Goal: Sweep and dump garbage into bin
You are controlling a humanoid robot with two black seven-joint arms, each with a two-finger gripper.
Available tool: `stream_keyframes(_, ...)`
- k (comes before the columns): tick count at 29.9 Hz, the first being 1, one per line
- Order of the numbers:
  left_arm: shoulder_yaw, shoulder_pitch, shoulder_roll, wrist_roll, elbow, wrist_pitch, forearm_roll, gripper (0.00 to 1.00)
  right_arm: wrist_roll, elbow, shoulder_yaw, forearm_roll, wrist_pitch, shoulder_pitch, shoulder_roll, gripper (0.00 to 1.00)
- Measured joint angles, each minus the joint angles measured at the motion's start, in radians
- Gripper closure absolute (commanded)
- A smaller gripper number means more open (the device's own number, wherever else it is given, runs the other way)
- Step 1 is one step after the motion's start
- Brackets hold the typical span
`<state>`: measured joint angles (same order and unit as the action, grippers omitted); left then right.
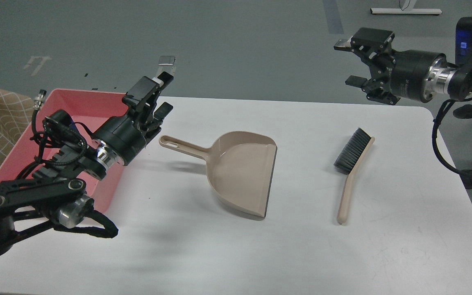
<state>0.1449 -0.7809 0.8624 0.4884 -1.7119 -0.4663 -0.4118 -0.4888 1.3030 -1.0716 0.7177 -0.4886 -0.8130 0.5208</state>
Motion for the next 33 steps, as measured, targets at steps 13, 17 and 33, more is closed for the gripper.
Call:
stream_keyframes(13, -0.022, -0.328, -0.096, 0.0, 0.248, 0.151, 0.005, 0.02, 0.0, -0.205, -0.437, 0.002, 0.0, 0.028, -0.296, 0.1)
stream_keyframes(17, -0.022, -0.361, -0.138, 0.0, 0.337, 0.215, 0.007, 0.02, 0.0, -0.24, -0.499, 0.002, 0.0, 0.025, -0.316, 0.1)
stream_keyframes(33, 0.311, -0.393, -0.386, 0.0, 0.806, 0.654, 0.008, 0.02, 0.37, -0.601, -0.598, -0.155, 0.0, -0.085, -0.399, 0.07)
